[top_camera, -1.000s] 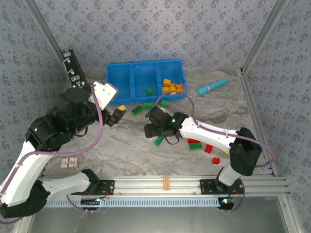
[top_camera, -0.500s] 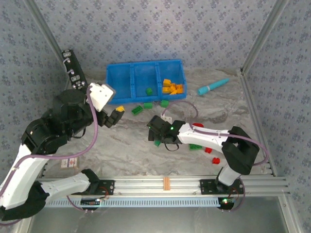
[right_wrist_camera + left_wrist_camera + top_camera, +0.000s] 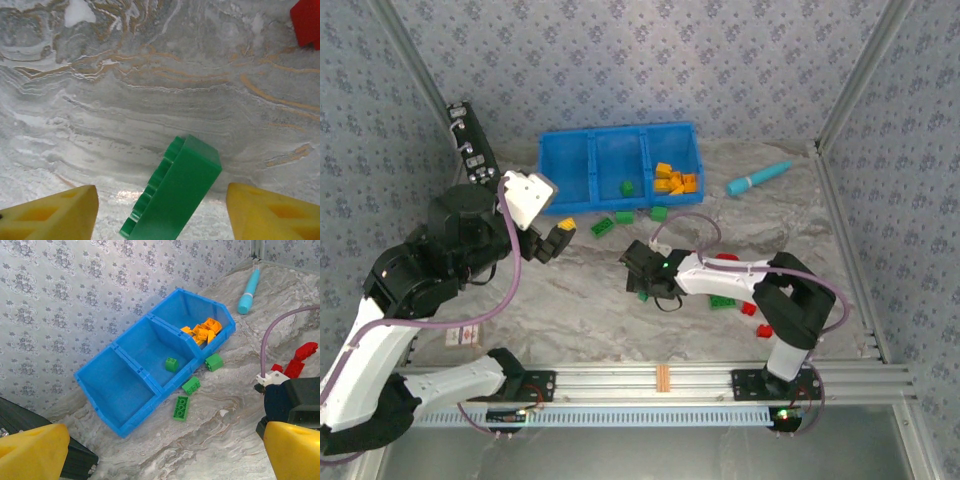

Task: Sort the legos into containers by color
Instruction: Pick up the lego from the center of the table, then place the lego in the container.

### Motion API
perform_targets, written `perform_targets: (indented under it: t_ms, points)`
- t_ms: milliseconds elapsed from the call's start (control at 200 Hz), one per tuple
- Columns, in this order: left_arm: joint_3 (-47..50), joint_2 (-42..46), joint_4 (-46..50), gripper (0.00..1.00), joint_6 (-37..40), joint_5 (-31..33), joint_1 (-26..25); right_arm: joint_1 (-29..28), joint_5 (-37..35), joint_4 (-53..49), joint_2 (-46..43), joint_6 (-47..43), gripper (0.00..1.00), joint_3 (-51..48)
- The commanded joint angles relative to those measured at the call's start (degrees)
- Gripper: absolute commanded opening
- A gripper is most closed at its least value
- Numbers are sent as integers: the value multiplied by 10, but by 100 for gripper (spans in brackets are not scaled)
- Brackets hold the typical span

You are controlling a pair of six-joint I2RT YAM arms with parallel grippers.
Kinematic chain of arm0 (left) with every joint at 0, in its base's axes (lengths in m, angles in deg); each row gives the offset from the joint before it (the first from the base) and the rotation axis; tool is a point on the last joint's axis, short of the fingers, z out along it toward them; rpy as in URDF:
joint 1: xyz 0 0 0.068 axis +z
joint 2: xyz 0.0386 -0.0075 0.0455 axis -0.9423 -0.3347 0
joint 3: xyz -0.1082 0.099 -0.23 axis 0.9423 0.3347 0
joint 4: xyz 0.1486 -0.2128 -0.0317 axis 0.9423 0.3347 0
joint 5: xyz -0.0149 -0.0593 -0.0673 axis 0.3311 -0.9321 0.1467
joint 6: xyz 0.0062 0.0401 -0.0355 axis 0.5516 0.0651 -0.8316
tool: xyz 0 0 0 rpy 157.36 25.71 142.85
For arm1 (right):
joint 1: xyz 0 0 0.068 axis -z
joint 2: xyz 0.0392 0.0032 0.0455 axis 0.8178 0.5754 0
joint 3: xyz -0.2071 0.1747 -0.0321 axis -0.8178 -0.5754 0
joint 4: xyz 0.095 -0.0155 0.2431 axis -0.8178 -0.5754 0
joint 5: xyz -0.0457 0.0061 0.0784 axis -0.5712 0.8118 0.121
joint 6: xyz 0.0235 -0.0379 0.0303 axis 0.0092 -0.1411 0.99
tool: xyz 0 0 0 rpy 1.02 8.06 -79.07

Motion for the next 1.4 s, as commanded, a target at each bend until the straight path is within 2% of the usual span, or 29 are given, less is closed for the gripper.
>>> perform_targets:
  t_ms: [0, 170, 225, 320, 415, 575, 720, 850, 1015, 1170, 1295, 1394]
  points:
    - [-15, 6, -4, 100, -4, 0, 1, 4, 0, -5, 18, 8, 65, -1]
    - [-15, 4, -5, 100, -3, 0, 0, 12, 0, -13, 38, -10, 51, 11]
    - [-14, 3, -5, 100, -3, 0, 1, 14, 0, -22, 44, -19, 50, 19]
    - [-12, 2, -7, 100, -3, 0, 1, 20, 2, -32, 50, -35, 38, 29]
    - [-12, 4, -7, 100, -2, 3, 0, 28, 5, -43, 51, -58, 30, 38]
    - [-6, 10, -9, 100, 2, 9, 0, 48, 4, -80, 49, -121, 23, 70]
    - [-9, 14, -9, 100, 7, 18, 0, 75, -18, -123, 49, -222, 20, 187]
    - [-16, 16, -3, 100, 11, 31, 1, 98, -41, -140, 89, -315, 20, 316]
    - [-21, 12, -2, 100, 14, 38, 2, 132, -42, -124, 192, -395, 19, 477]
    - [-27, 4, 1, 100, 15, 43, 1, 151, -47, -142, 332, -460, 19, 663]
    - [-33, 2, 5, 100, 19, 54, 2, 168, -36, -176, 434, -472, 20, 800]
    - [-42, -2, 12, 100, 19, 59, 5, 183, -12, -182, 481, -468, 25, 857]
